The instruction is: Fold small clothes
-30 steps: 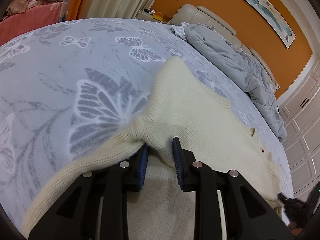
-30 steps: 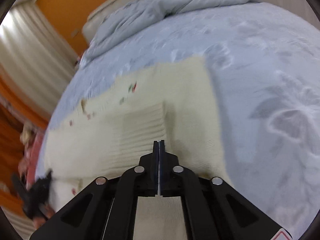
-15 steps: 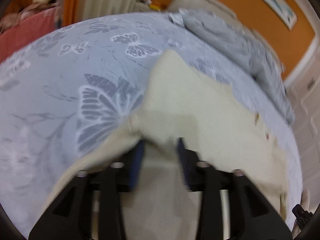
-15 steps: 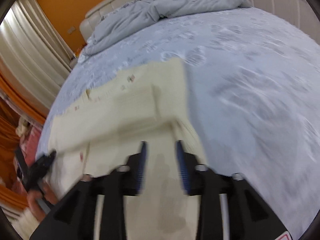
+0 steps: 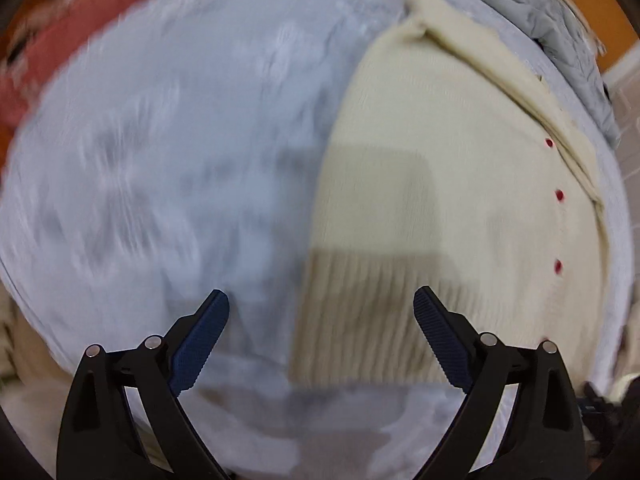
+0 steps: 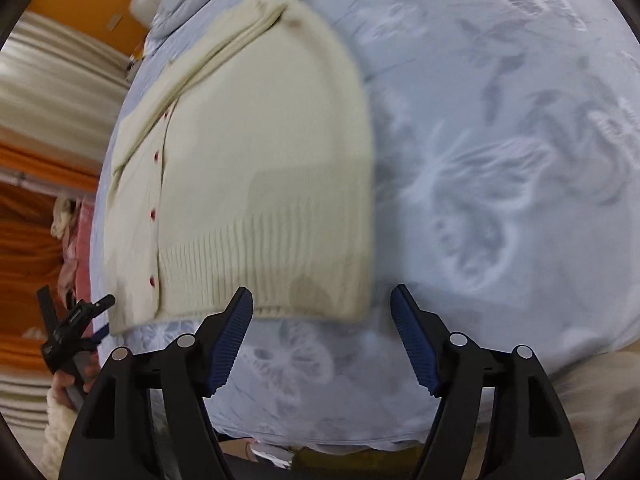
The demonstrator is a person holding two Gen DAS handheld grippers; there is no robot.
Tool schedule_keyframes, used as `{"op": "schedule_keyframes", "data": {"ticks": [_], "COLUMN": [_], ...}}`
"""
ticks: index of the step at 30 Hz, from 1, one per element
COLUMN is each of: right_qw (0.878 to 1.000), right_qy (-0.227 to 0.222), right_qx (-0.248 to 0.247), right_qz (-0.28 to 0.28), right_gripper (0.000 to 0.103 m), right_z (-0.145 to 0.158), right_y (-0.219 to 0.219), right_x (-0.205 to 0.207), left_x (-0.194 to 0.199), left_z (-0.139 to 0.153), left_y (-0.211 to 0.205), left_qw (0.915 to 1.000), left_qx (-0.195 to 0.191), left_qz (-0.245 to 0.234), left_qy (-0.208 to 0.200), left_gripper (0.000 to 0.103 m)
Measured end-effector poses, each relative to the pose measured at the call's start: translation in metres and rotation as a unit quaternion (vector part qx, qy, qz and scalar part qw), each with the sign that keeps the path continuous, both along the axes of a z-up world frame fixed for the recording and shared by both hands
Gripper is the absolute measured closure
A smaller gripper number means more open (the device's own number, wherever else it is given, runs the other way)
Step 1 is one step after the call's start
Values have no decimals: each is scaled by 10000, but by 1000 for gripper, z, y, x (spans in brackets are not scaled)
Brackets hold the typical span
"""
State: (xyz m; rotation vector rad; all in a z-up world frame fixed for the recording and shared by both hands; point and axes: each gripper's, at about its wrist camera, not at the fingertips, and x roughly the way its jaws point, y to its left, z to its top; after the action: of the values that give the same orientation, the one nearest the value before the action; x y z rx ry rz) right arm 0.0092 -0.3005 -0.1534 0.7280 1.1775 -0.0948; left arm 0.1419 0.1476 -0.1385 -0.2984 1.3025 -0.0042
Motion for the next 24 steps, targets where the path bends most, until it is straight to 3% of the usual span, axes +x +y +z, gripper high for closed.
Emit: {"op": "schedule_keyframes", "data": {"ticks": [3, 7, 8, 9, 10, 11, 13, 19, 24], "right_qw": [9991, 9981, 9974, 9970, 9966, 9963, 9929, 9852, 9841], "right_qy": [-285, -594, -678, -722, -737, -702, -928, -1588, -1709], "right_qx": [-309, -102, -42, -8, 102, 242, 447, 314, 206], "right_qz": [83, -130, -231, -289, -364, -438, -597, -555, -438], "right_gripper": [21, 23, 37, 51, 90, 94, 94, 95, 96], "right_z": [0, -3, -4, -4, -4, -5, 2, 61, 89], "right_y": [16, 20, 19, 17, 15, 12, 7, 5, -3], "right_x": [8, 21, 23, 23, 24, 26, 18, -2, -22], "left_x": [-11, -10, -7, -5, -2, -1, 2, -15, -40], "left_z": [-1, -1, 1, 3, 6, 10, 17, 66, 104], "left_y": [-4, -9, -8, -8, -9, -4, 3, -4, -1], "left_qw": [9996, 9990, 9987, 9984, 9986, 9994, 9990, 9973, 9945], "left_qx": [71, 199, 245, 373, 342, -27, -276, -362, -517], "left_qz": [108, 217, 250, 256, 228, 182, 277, -22, -250], "left_qy": [-246, -327, -359, -350, -338, -305, -197, -646, -880], "left_gripper": [8, 10, 24, 44, 56, 91, 93, 95, 95]}}
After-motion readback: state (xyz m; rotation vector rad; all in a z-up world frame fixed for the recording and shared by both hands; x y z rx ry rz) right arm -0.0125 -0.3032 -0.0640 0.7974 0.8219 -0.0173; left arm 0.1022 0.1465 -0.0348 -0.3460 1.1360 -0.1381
